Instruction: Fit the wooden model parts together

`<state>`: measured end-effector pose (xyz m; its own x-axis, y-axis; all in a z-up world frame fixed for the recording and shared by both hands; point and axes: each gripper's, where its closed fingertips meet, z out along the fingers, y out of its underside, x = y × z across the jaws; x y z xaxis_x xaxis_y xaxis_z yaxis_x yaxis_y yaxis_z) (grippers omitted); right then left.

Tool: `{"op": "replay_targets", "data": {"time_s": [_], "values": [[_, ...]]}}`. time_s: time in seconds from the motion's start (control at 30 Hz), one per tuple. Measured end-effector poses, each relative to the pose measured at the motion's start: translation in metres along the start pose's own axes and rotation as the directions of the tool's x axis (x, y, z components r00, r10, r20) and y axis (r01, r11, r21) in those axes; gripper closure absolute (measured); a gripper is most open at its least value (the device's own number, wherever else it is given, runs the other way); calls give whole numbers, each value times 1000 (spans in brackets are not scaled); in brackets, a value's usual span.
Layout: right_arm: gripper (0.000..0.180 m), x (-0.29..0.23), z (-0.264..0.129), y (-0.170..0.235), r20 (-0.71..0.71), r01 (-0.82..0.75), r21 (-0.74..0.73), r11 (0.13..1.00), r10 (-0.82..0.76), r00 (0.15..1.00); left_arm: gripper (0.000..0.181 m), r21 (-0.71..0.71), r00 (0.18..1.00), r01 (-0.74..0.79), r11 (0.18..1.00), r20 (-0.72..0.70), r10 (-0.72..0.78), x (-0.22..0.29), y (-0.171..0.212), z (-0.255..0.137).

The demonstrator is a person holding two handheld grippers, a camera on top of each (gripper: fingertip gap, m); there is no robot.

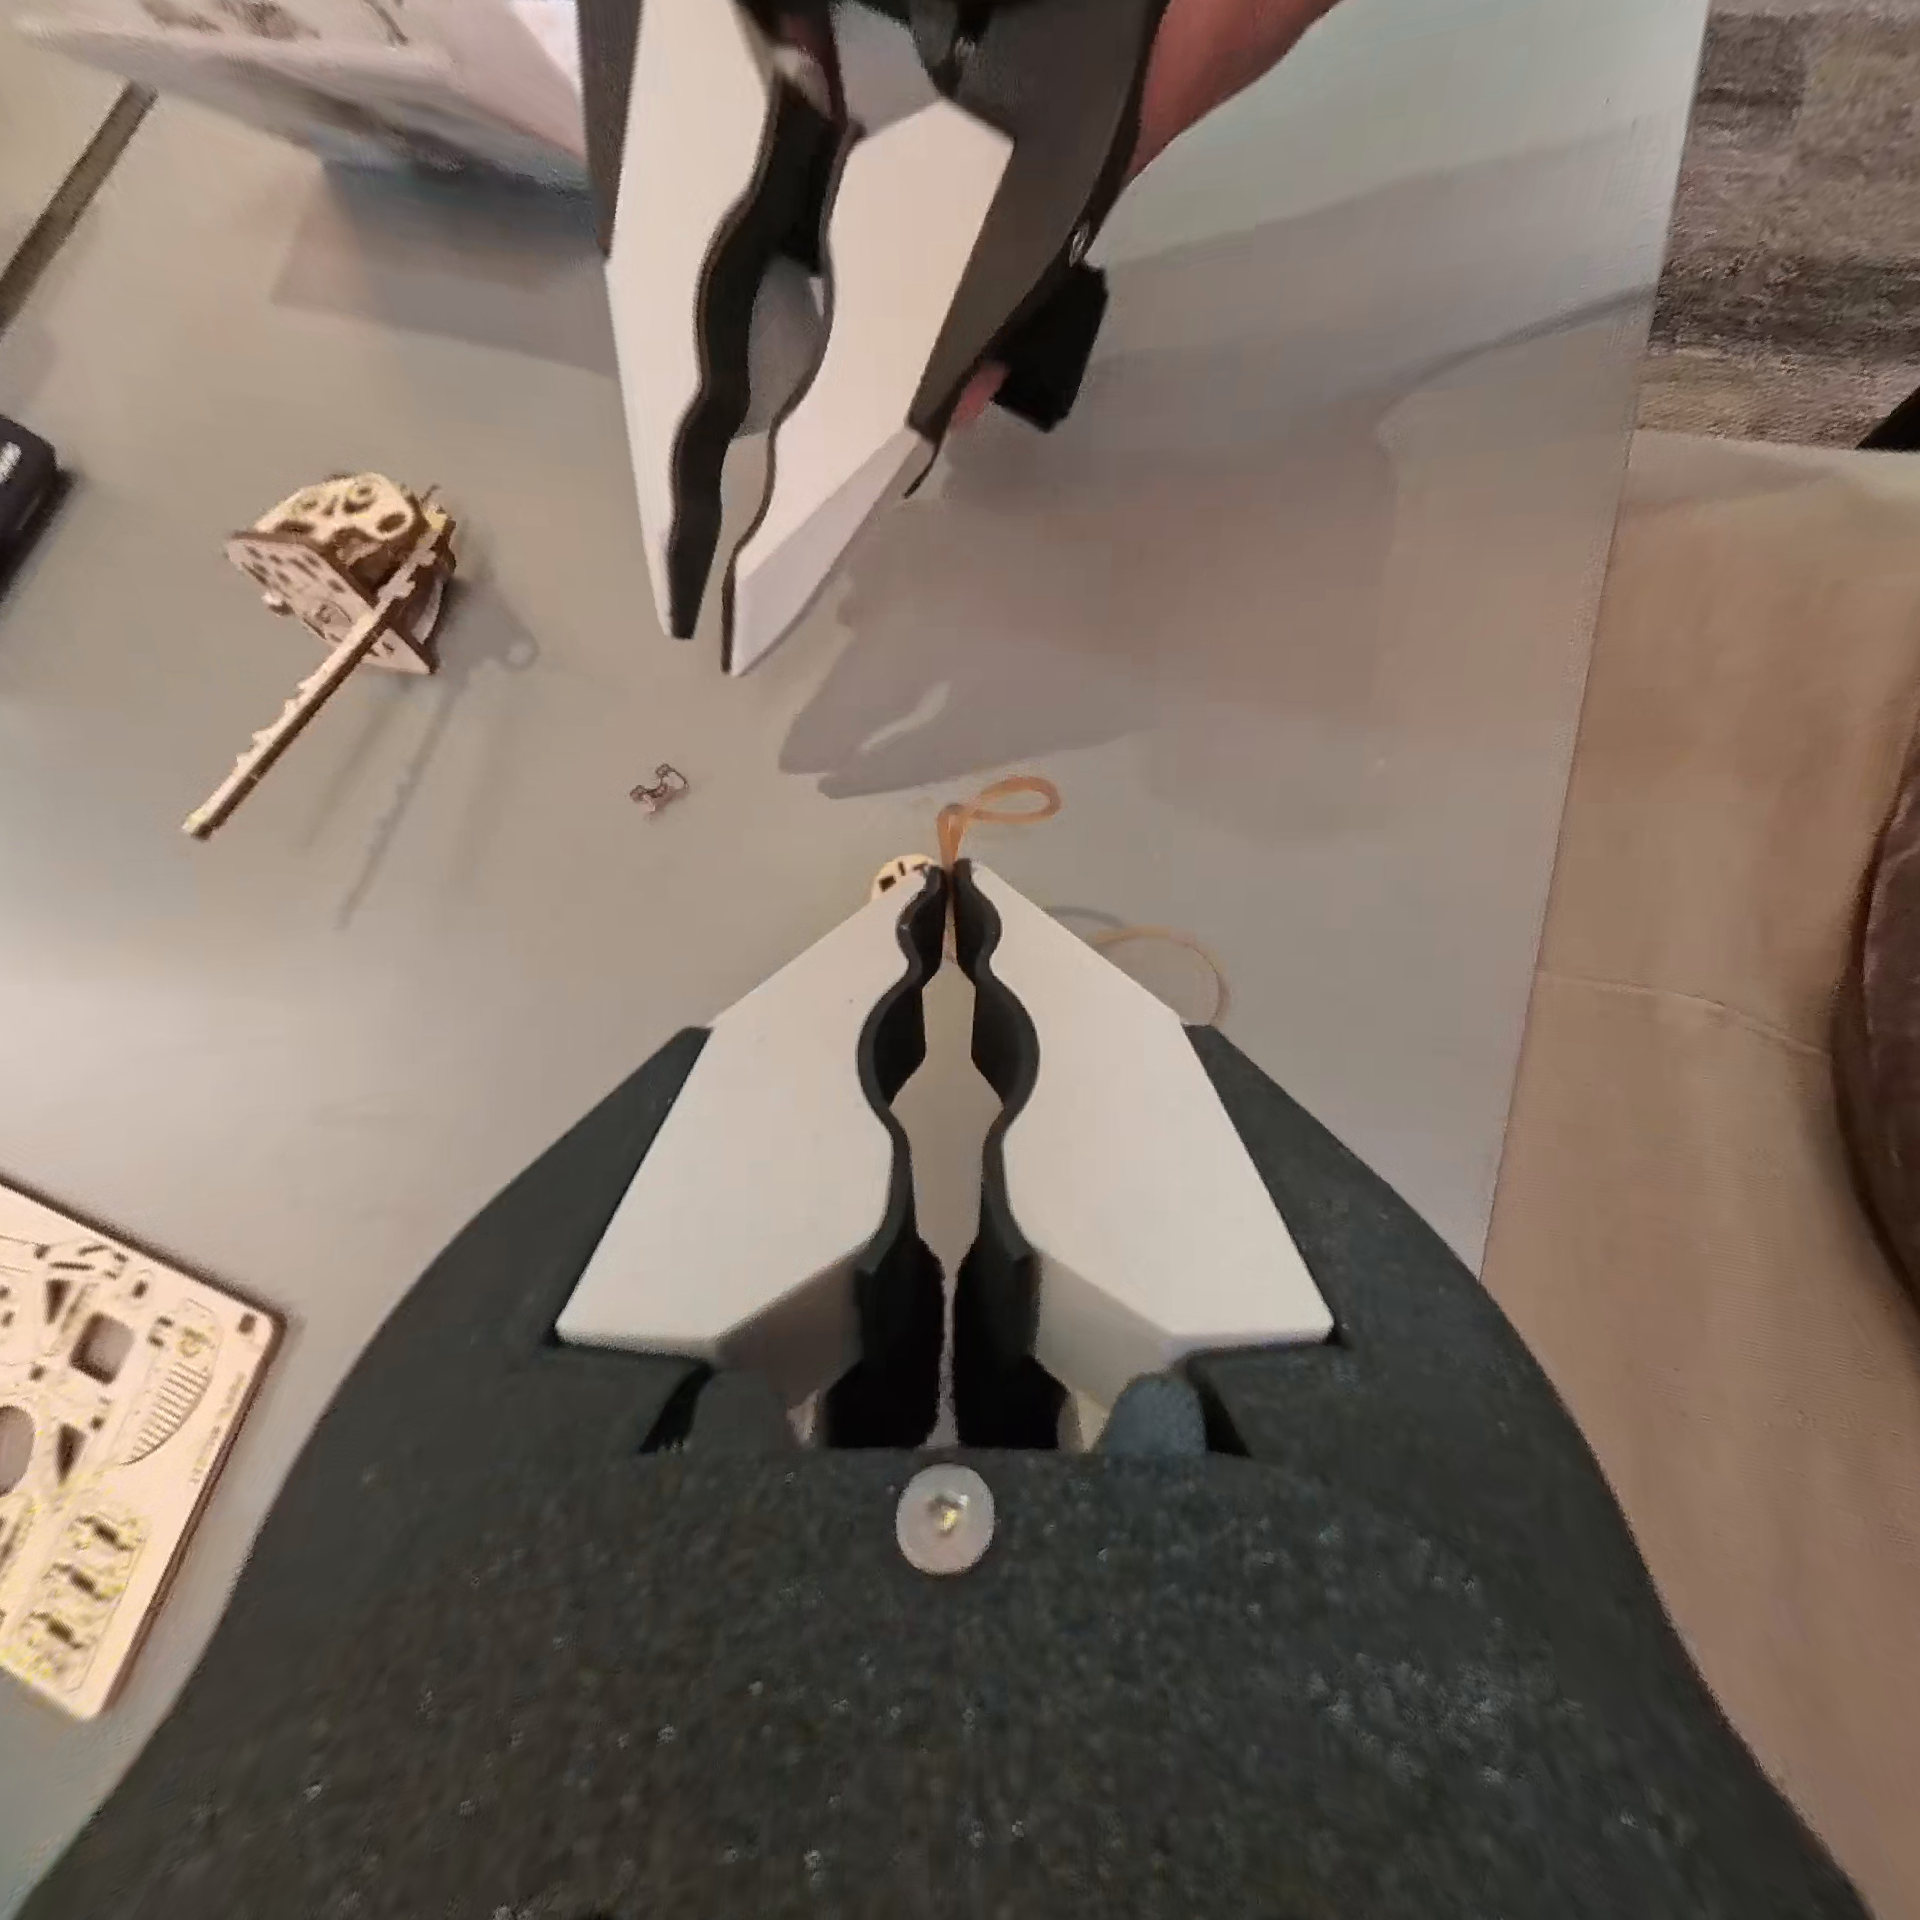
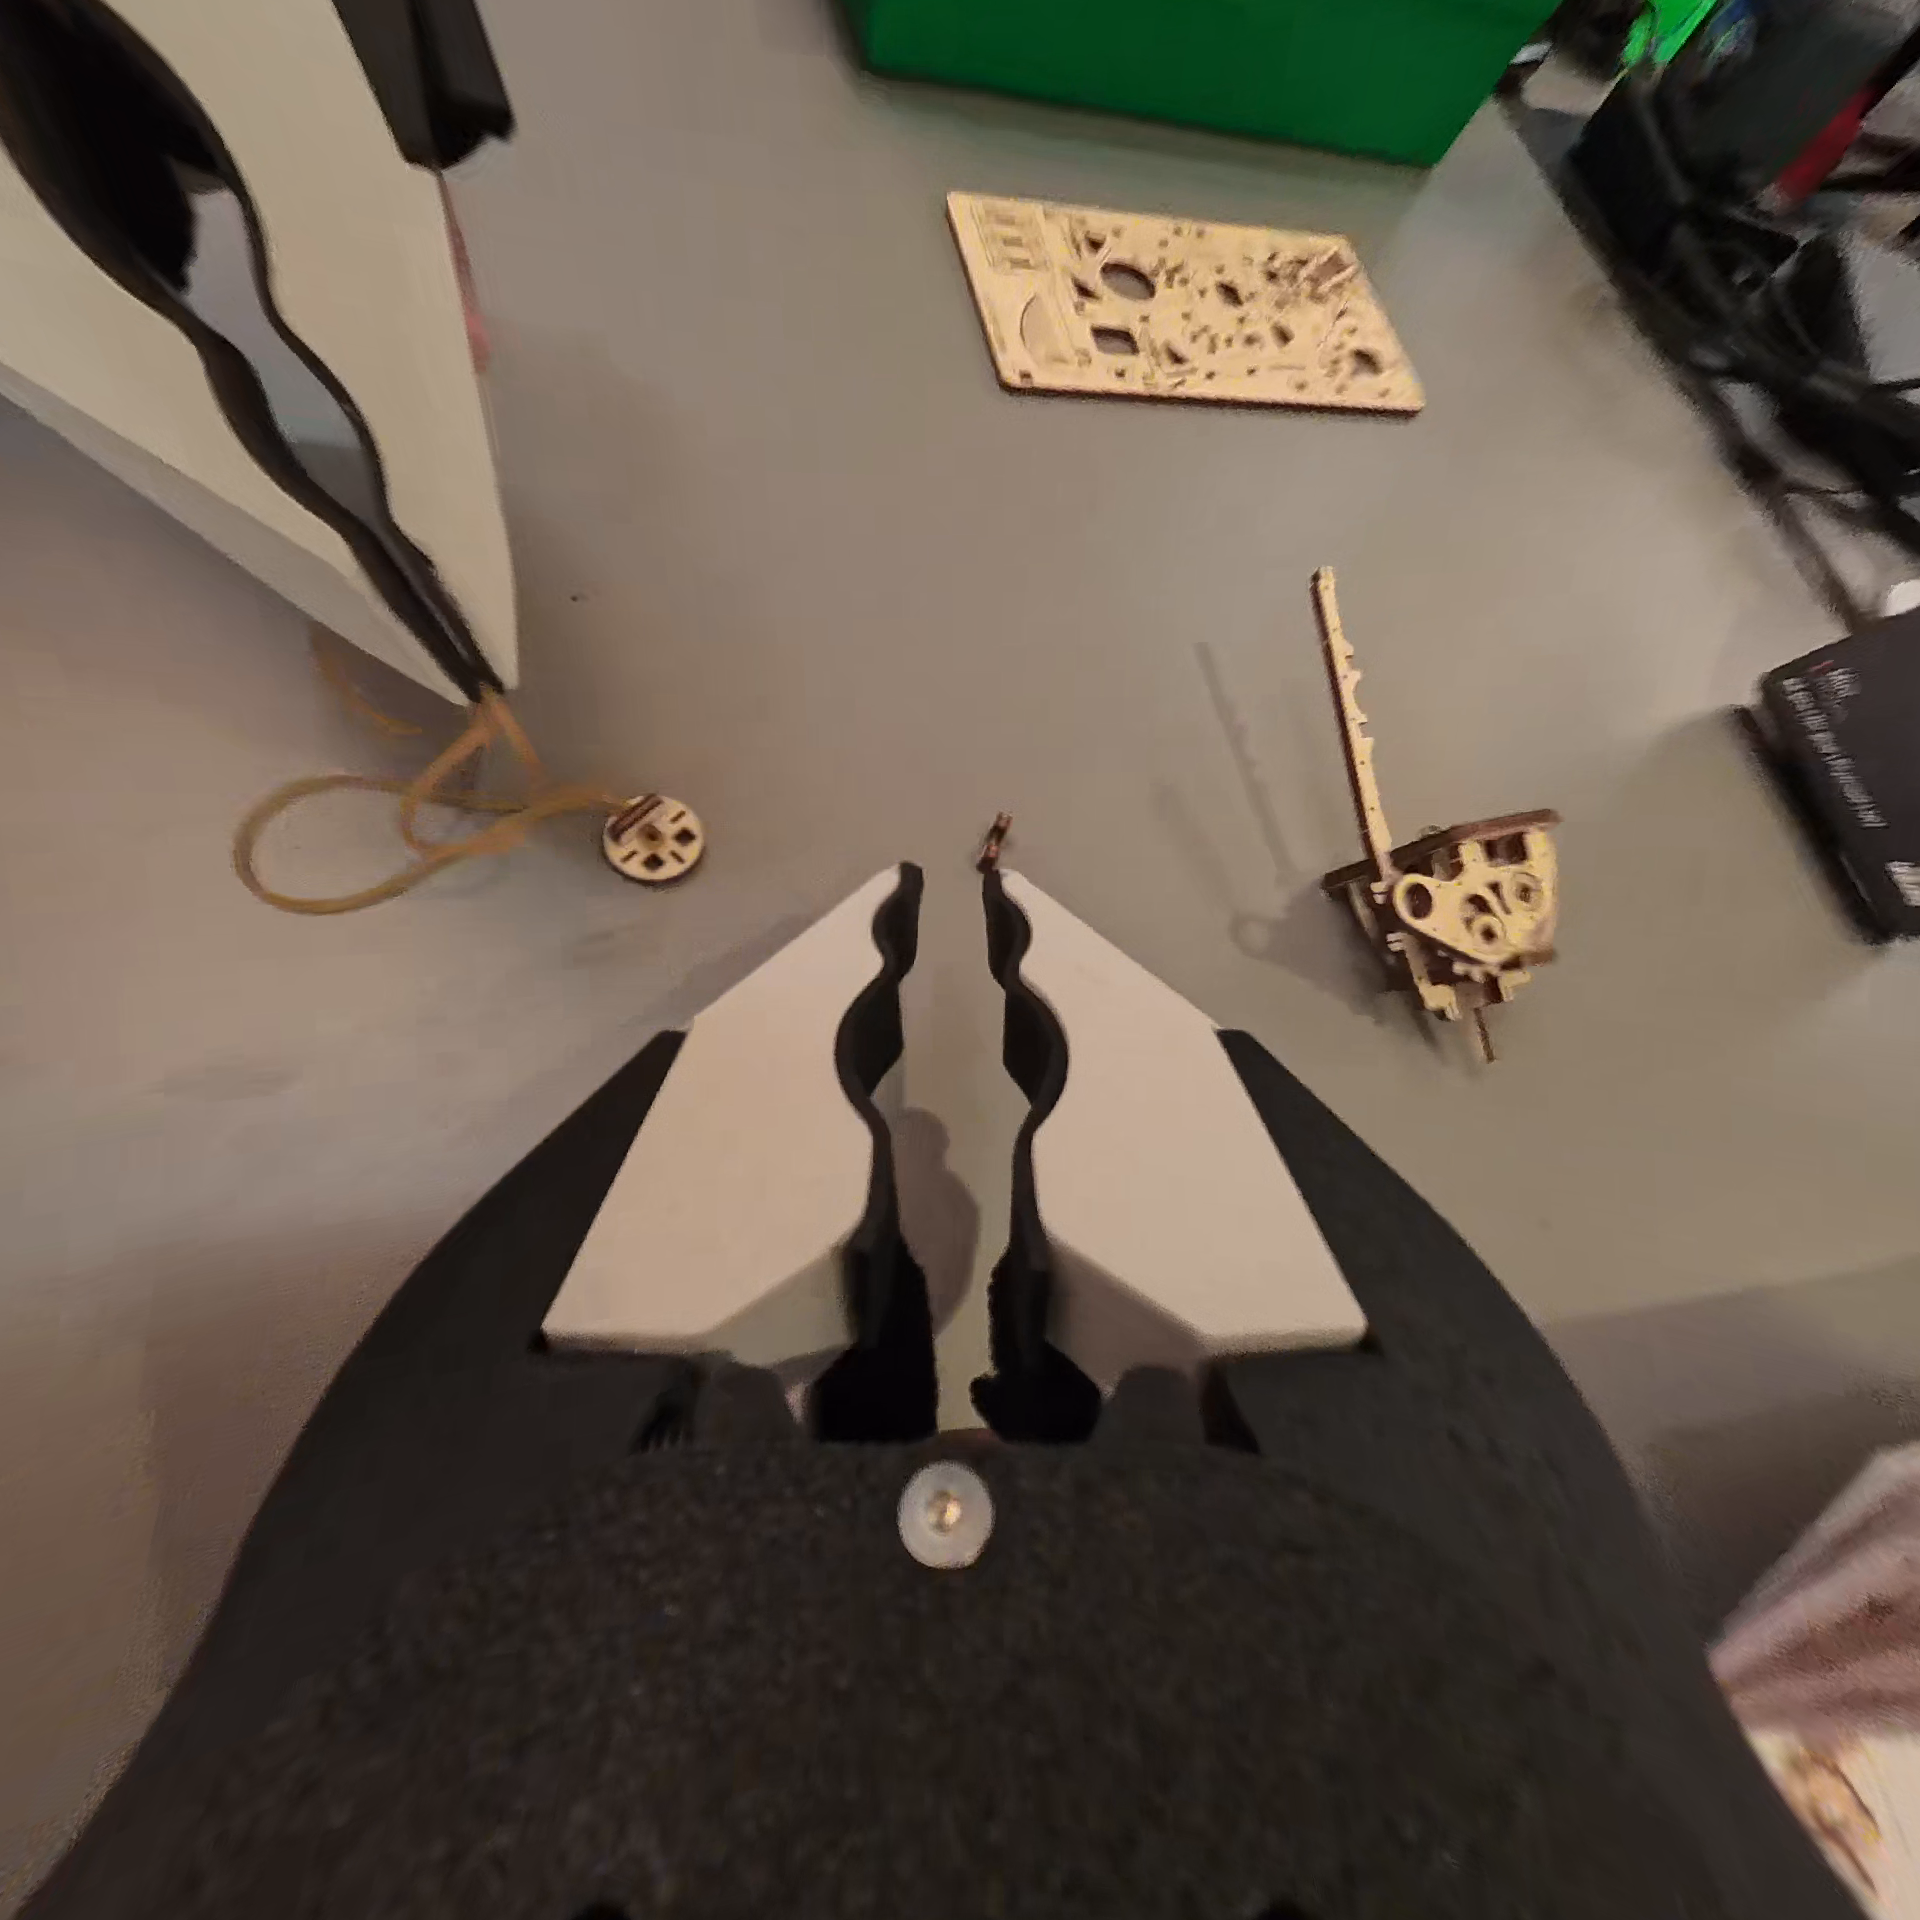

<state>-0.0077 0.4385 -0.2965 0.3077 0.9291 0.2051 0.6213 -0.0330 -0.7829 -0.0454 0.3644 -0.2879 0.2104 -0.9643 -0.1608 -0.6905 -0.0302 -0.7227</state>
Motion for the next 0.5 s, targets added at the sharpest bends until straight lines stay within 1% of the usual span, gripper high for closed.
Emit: {"op": "replay_targets", "data": {"time_s": [0.03, 0.07, 0.13, 0.23, 0.37, 0.4, 0.43, 0.5], "values": [[164, 1, 7, 3, 30, -18, -21, 1000, 18, 999, 181, -5, 1000, 22, 1000, -12, -22, -1, 1, 0], [166, 3, 14, 8, 54, -39, -48, 998, 42, 998, 181, -4, 999, 41, 999, -13, -41, -4, 2, 1], [163, 6, 22, 15, 80, -83, -81, 993, 90, 993, 181, 2, 997, 76, 997, -21, -75, -7, 2, 1], [163, 14, 28, 22, 70, -127, -90, 988, 134, 989, 181, 10, 995, 95, 995, -29, -95, -7, 4, 1], [164, 10, 37, 18, 95, -138, -78, 987, 145, 985, 181, 13, 994, 97, 995, -41, -97, -5, 3, 4], [166, 9, 39, 17, 94, -129, -81, 988, 137, 986, 181, 17, 994, 99, 995, -43, -98, -5, 3, 4], [176, 9, 40, 16, 86, -121, -80, 989, 128, 988, 181, 20, 994, 100, 995, -45, -99, -5, 2, 4], [177, 12, 32, 13, 63, -105, -85, 991, 110, 992, 181, 29, 994, 101, 994, -44, -100, -5, 0, 2]]}}
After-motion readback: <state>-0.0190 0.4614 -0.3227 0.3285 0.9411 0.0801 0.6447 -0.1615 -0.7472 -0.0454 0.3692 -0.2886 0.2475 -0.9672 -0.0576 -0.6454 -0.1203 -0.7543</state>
